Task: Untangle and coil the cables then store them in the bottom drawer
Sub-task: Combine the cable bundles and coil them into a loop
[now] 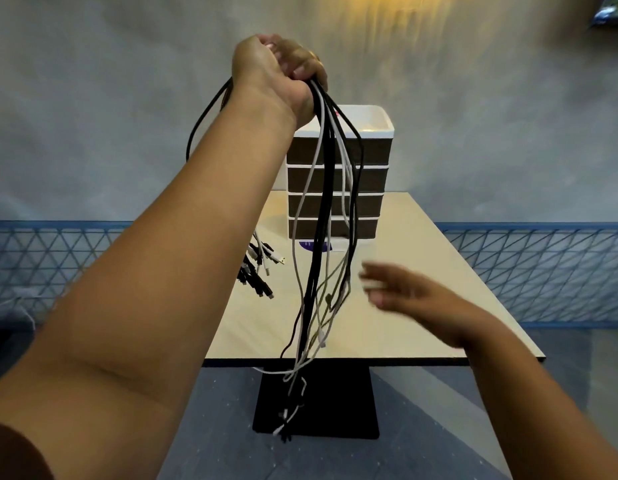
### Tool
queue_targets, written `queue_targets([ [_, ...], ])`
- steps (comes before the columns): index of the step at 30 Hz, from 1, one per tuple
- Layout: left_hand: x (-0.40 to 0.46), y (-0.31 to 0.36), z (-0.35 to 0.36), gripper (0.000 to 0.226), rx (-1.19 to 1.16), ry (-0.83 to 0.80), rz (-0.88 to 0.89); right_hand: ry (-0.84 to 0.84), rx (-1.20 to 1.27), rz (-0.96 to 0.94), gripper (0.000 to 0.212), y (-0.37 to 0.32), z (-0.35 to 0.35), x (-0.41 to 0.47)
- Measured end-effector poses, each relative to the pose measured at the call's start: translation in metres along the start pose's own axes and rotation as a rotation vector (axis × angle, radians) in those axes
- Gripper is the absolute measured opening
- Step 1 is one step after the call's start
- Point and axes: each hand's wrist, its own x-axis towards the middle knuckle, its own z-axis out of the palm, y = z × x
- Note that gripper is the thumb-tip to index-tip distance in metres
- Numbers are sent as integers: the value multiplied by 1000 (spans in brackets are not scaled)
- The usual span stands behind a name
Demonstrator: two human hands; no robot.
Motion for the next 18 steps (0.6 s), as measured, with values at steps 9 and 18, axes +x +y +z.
queue_targets([
  [9,-1,-4,5,23,-4,-4,-21,216,-14,-165,20,-42,45,43],
  [18,6,9,5,36,-35,-6,-10,239,-30,40,8,28,59,33],
])
